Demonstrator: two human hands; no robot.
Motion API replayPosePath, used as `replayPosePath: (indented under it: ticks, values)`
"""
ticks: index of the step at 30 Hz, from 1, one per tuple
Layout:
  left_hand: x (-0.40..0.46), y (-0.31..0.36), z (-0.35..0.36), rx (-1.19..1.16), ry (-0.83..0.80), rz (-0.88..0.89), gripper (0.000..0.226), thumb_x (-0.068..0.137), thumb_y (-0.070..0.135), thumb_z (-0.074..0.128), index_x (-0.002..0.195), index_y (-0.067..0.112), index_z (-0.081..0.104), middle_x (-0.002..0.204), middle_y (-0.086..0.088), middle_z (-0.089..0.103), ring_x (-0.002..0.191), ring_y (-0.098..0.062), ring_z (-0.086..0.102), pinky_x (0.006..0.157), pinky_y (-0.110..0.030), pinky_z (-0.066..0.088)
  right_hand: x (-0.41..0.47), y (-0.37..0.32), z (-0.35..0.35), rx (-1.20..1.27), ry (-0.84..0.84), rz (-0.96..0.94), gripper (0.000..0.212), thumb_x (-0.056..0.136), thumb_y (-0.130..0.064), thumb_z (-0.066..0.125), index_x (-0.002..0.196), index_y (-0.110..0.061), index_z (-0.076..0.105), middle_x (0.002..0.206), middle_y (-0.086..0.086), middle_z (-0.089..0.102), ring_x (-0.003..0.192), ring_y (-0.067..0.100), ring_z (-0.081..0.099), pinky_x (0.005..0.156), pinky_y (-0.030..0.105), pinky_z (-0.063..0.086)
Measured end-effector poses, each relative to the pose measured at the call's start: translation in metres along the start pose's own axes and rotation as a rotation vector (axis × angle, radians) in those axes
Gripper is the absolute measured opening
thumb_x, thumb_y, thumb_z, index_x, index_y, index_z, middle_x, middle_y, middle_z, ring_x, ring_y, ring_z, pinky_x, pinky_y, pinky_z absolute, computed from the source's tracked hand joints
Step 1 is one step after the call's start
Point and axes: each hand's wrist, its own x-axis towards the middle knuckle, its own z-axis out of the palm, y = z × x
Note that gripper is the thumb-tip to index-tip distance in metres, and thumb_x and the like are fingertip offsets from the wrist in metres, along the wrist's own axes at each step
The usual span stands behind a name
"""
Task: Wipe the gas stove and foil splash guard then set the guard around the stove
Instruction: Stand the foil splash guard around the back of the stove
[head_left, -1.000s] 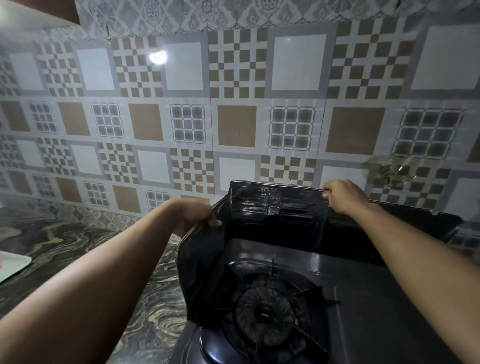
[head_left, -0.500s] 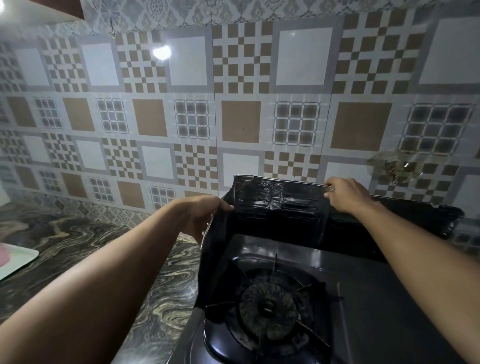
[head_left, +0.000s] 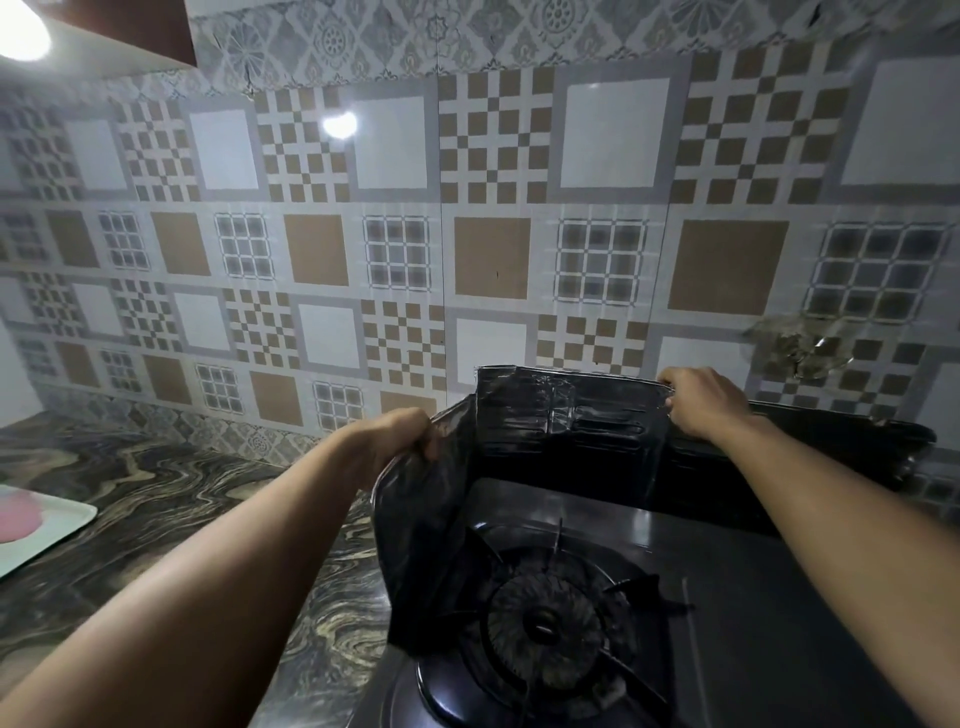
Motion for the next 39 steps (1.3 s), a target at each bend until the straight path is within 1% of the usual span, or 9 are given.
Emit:
replayPosePath:
  ticks: [4,7,9,13,20,24,29,36,39]
  values:
    - [0.003,-0.005,-0.004,-0.103,-0.026,-0.016,0.021,0.066,-0.008,0.041,0.051,0.001,0.053,0.056,-0.017,0.058,0.046,-0.027,0.057,0.054,-0.027,0.048,0.0,-0.002,0.001,0.0,0.011,0.0,0.028,0.087,-0.005,0.059,0.113,-0.016,0.063,0.111,0.015,0.064,0.094,0.034,0.061,0.068,0.032,0.044]
    - [0.009,-0.011,-0.002,-0.278,-0.088,0.034,0.018,0.051,-0.005,0.04,0.042,0.0,0.056,0.056,-0.019,0.057,0.045,-0.029,0.058,0.051,-0.027,0.051,0.0,0.0,0.0,0.016,0.005,0.0,0.028,0.085,-0.005,0.06,0.11,-0.017,0.064,0.11,0.015,0.065,0.093,0.034,0.061,0.068,0.032,0.044]
    - [0.012,-0.017,0.0,-0.39,-0.169,0.025,0.022,0.055,-0.002,0.04,0.044,-0.001,0.059,0.053,-0.017,0.059,0.045,-0.026,0.06,0.05,-0.024,0.052,0.0,0.001,0.0,0.021,0.005,0.0,0.029,0.085,-0.007,0.06,0.111,-0.019,0.063,0.11,0.015,0.065,0.093,0.034,0.06,0.069,0.032,0.044]
    - [0.013,-0.028,0.01,-0.469,-0.314,-0.058,0.025,0.067,0.018,0.052,0.068,-0.003,0.065,0.067,-0.017,0.063,0.06,-0.028,0.058,0.064,-0.03,0.048,0.0,0.001,0.001,0.025,0.006,-0.01,0.027,0.086,-0.008,0.061,0.111,-0.018,0.064,0.109,0.015,0.064,0.092,0.034,0.06,0.07,0.033,0.045]
    - [0.013,-0.033,0.014,-0.581,-0.268,-0.034,0.041,0.084,0.021,0.04,0.068,-0.002,0.069,0.066,-0.017,0.066,0.056,-0.026,0.062,0.059,-0.028,0.05,0.003,0.003,0.003,0.026,0.004,-0.014,0.037,0.085,-0.005,0.059,0.12,-0.016,0.061,0.112,0.014,0.065,0.098,0.034,0.06,0.076,0.036,0.05]
    - [0.01,-0.024,0.009,-0.512,-0.209,-0.03,0.034,0.085,0.02,0.043,0.078,-0.005,0.066,0.072,-0.02,0.065,0.061,-0.028,0.061,0.068,-0.033,0.048,0.001,0.001,0.001,0.025,0.015,-0.006,0.041,0.084,-0.004,0.058,0.123,-0.017,0.06,0.111,0.014,0.065,0.098,0.034,0.061,0.076,0.036,0.05]
    - [0.003,-0.004,0.005,-0.284,-0.062,0.04,0.023,0.088,0.011,0.049,0.073,0.0,0.062,0.057,-0.012,0.065,0.055,-0.025,0.059,0.067,-0.032,0.047,-0.004,-0.001,0.0,-0.016,0.025,-0.003,0.043,0.087,-0.006,0.06,0.128,-0.018,0.055,0.117,0.018,0.062,0.099,0.037,0.061,0.08,0.038,0.049]
    - [-0.009,-0.003,-0.003,-0.127,0.042,0.204,0.017,0.089,0.011,0.047,0.083,0.003,0.061,0.077,-0.008,0.062,0.071,-0.019,0.056,0.067,-0.026,0.044,-0.008,-0.005,-0.006,-0.028,0.036,-0.005,0.047,0.087,-0.017,0.064,0.132,-0.017,0.051,0.124,0.015,0.061,0.106,0.036,0.059,0.087,0.039,0.05]
    - [-0.015,-0.01,-0.012,-0.138,-0.004,0.14,0.023,0.086,0.021,0.051,0.088,0.005,0.067,0.085,-0.016,0.068,0.074,-0.028,0.063,0.08,-0.038,0.051,-0.008,-0.009,-0.01,-0.044,0.043,-0.01,0.051,0.087,-0.021,0.065,0.135,-0.017,0.049,0.128,0.011,0.06,0.11,0.034,0.057,0.088,0.039,0.049]
